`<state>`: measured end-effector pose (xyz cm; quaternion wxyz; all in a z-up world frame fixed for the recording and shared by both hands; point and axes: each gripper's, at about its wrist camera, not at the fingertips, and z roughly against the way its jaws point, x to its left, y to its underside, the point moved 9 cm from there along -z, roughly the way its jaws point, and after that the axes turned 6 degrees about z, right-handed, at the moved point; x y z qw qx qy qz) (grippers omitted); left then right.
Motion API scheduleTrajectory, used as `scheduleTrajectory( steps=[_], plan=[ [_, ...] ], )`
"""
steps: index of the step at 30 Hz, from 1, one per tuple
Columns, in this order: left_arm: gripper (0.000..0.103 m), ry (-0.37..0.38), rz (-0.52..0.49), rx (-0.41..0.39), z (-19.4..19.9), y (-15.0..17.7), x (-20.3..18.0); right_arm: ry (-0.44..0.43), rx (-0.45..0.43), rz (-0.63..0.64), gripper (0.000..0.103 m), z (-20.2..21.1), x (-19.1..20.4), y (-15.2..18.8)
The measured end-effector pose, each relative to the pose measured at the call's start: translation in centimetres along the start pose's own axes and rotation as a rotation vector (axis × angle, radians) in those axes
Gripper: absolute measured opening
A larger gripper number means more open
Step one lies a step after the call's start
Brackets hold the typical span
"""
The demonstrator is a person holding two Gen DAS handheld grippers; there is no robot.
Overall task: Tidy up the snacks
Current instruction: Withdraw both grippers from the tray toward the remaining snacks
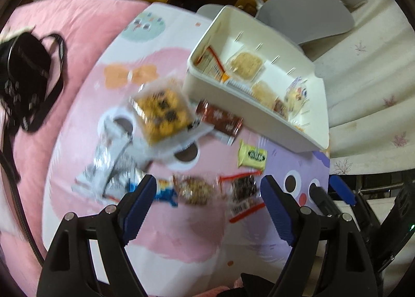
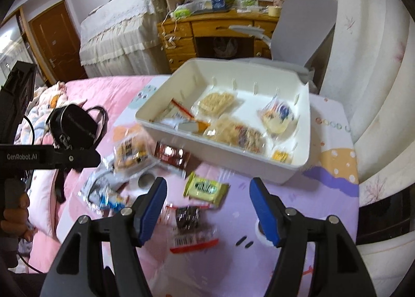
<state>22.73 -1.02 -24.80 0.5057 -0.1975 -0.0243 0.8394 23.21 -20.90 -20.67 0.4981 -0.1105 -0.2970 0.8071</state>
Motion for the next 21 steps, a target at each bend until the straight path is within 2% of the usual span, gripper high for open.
scheduleTrajectory(
  steps=[8, 13, 21],
  plan=[
    [0.081, -0.021, 0.21, 0.077, -3.2, 4.2, 2.6, -0.069, 0.116, 0.038, 0.066, -2.8, 1.7, 4.4],
    [0.081, -0.023, 0.306, 0.113, -4.9, 5.7, 3.4, -0.103, 0.173, 0.046, 0.066, -4.9, 2.5, 6.5],
    [0.081, 0.022, 0.5, 0.121, -7.3, 5.7, 4.3, -0.112, 0.151, 0.107, 0.066, -7.2, 3.0, 7.6]
  ],
)
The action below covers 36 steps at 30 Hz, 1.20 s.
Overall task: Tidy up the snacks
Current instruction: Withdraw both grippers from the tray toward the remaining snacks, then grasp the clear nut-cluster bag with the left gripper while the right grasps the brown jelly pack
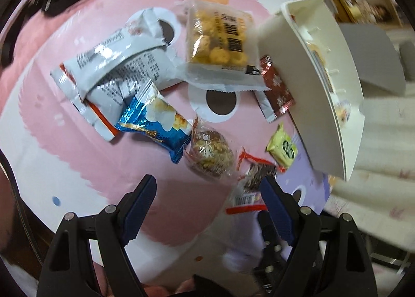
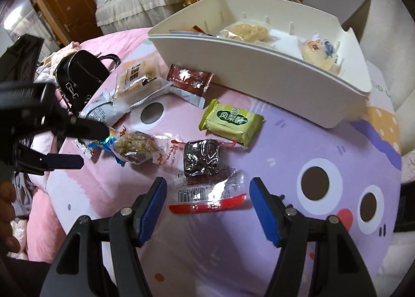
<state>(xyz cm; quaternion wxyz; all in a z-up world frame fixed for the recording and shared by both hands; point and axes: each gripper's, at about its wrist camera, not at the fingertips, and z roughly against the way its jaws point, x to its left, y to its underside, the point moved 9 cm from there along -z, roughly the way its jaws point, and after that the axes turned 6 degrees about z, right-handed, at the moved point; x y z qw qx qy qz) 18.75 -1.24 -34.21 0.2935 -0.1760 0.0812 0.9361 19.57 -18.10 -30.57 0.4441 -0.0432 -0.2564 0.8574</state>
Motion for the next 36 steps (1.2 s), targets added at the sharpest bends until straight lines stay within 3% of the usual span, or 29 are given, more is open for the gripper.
scheduleTrajectory(
  steps=[4, 7, 19, 26, 29, 34, 36],
  plan=[
    [0.081, 0.025, 0.097, 0.024, -1.4, -0.4, 0.0, -0.01, -0.019, 0.071, 0.067, -1.1, 0.4, 0.0],
    [0.081, -0.009, 0.126, 0.034, -2.4, -0.7, -0.1, -0.009, -0.03, 0.122, 0.07, -1.8, 0.5, -0.2],
    [0.081, -0.079, 0.154, 0.051, -5.7, -1.3, -1.4, 0.0, -0.081, 0.267, 0.073, -3.8, 1.6, -0.6],
    [0.078, -0.089, 0.181, 0.038, -6.8, -1.4, -2.5, -0.003, -0.095, 0.285, 0.081, -4.4, 2.1, -0.8],
    [0.072, -0.096, 0.187, 0.032, -6.8, -2.0, -1.7, 0.001, -0.072, 0.304, 0.082, -5.2, 2.2, -0.6],
    [0.049, -0.117, 0.213, 0.029, -6.4, -2.2, -0.7, 0.019, -0.073, 0.311, 0.083, -5.6, 2.3, -0.7],
    [0.047, -0.107, 0.224, 0.03, -6.2, -2.2, -0.5, 0.025, -0.071, 0.319, 0.083, -5.6, 2.4, -0.8]
  ],
)
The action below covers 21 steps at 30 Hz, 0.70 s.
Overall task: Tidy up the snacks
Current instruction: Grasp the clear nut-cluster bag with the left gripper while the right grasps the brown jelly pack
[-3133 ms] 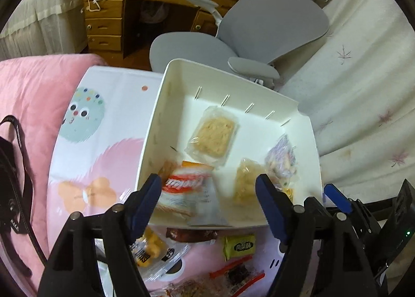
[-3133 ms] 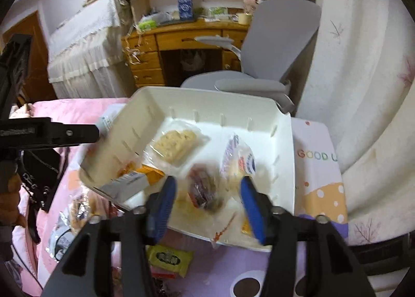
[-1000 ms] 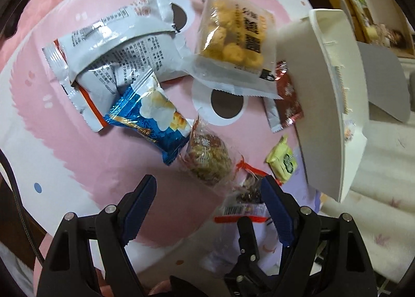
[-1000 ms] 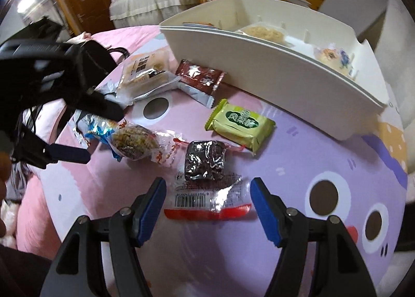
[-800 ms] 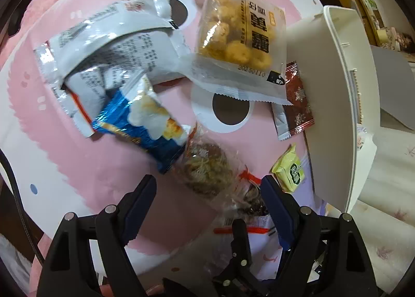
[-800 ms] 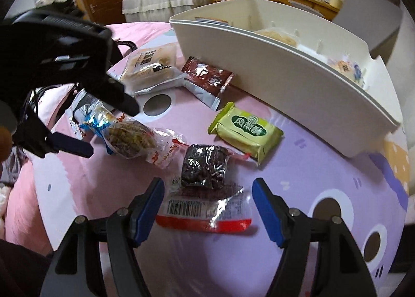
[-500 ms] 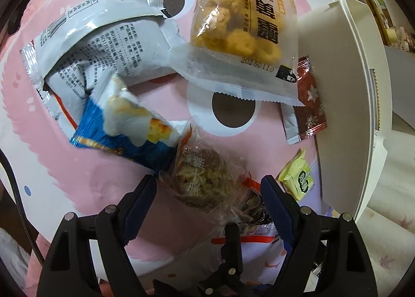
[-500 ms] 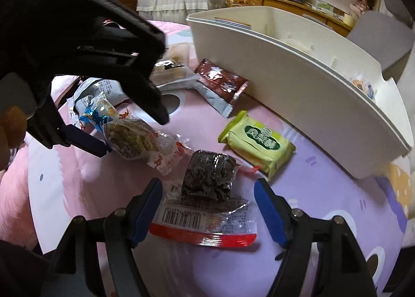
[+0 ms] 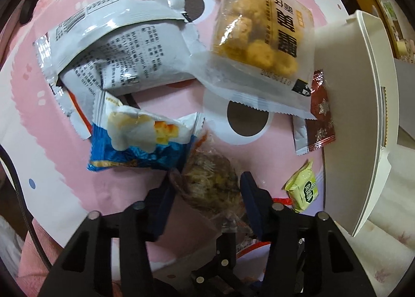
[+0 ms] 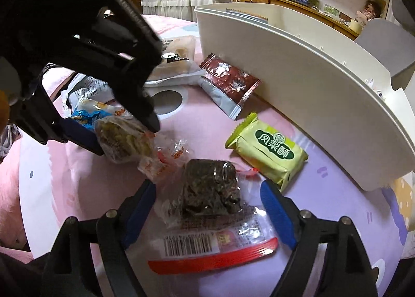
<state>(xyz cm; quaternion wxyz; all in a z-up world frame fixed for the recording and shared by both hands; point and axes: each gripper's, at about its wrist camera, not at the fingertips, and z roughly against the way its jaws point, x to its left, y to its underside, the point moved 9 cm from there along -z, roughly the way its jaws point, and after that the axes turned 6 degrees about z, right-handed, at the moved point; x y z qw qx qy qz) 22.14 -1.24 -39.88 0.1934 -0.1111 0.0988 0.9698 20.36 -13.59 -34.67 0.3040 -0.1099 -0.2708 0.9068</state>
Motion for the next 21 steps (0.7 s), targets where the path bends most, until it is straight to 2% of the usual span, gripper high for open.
scheduleTrajectory(
  steps=[3, 11, 12, 14, 21],
  plan=[
    [0.044, 0.011, 0.002, -0.005, 0.4, 0.0, 0.0, -0.003, 0.008, 0.002, 0.082, -0.1, 0.0, 0.0],
    [0.04, 0.038, -0.018, -0.023, 2.2, 0.3, 0.4, 0.001, 0.019, 0.021, 0.069, 0.7, 0.3, 0.1],
    [0.033, 0.037, -0.022, -0.031, 2.5, 0.2, 0.6, 0.007, 0.019, 0.023, 0.067, 0.9, 0.3, 0.1],
    [0.034, 0.037, -0.036, -0.045, 3.3, 0.2, 0.6, 0.013, 0.026, 0.021, 0.057, 1.1, 0.2, 0.2],
    [0.033, 0.042, -0.066, -0.056, 4.7, 0.9, 0.7, 0.003, 0.056, -0.034, 0.053, 1.8, -0.5, 0.5]
  ],
)
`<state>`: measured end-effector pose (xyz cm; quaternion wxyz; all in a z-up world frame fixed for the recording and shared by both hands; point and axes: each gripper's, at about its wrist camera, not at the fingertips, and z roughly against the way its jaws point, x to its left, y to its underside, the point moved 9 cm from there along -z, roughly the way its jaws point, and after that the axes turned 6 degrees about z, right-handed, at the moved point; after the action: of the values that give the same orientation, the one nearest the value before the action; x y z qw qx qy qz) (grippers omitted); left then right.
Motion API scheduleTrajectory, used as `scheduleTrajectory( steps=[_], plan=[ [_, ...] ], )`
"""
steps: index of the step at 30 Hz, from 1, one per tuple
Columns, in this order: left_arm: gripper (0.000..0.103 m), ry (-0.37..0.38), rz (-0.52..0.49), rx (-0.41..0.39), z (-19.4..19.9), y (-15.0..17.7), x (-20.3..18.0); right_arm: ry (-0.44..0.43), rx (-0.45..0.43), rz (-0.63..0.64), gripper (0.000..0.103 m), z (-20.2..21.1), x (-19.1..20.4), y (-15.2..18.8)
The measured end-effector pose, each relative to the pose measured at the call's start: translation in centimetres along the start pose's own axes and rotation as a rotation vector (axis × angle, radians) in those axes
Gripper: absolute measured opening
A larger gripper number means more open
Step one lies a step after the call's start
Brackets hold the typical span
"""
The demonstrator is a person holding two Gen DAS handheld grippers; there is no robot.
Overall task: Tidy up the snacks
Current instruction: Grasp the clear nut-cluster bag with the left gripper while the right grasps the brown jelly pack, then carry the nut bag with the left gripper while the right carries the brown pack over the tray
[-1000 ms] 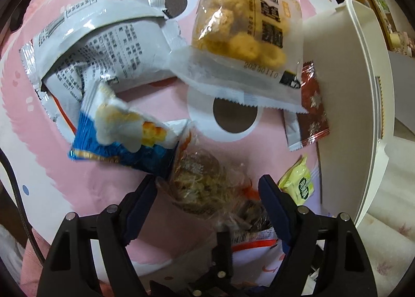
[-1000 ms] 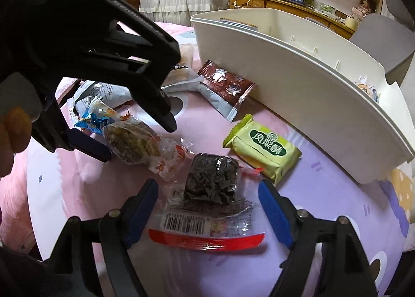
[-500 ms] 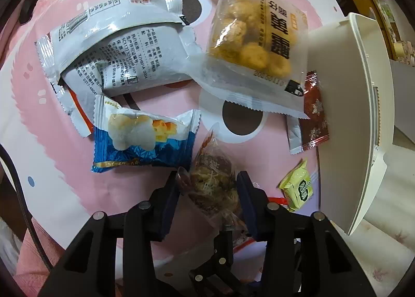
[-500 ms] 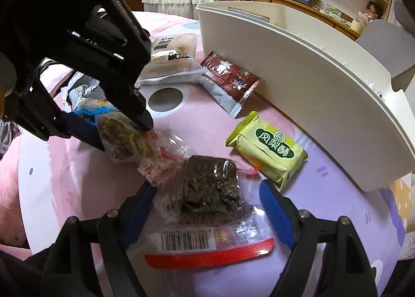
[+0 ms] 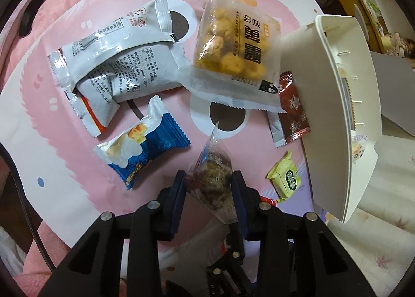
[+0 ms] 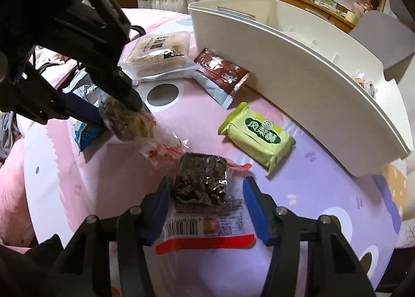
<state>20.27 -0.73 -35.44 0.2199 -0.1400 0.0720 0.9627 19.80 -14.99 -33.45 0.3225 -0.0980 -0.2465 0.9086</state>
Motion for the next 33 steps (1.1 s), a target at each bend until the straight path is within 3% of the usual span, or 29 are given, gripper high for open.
scheduleTrajectory(
  steps=[1, 13, 24, 33],
  plan=[
    [0.033, -0.003, -0.006, 0.0, 0.3, 0.2, 0.0, 0.003, -0.004, 0.002, 0.047, 0.3, -0.1, -0.2],
    [0.033, -0.004, -0.155, -0.069, 5.1, -0.2, -1.2, 0.003, 0.035, -0.106, 0.047, 2.7, -1.2, 1.2],
    [0.033, 0.057, -0.347, -0.205, 11.7, -2.0, -7.0, 0.065, -0.072, -0.16, 0.047, 7.9, -3.4, -1.2],
    [0.033, 0.115, -0.443, -0.249, 13.6, -3.7, -12.9, 0.186, -0.168, -0.182, 0.047, 11.3, -8.6, -4.8]
  ],
)
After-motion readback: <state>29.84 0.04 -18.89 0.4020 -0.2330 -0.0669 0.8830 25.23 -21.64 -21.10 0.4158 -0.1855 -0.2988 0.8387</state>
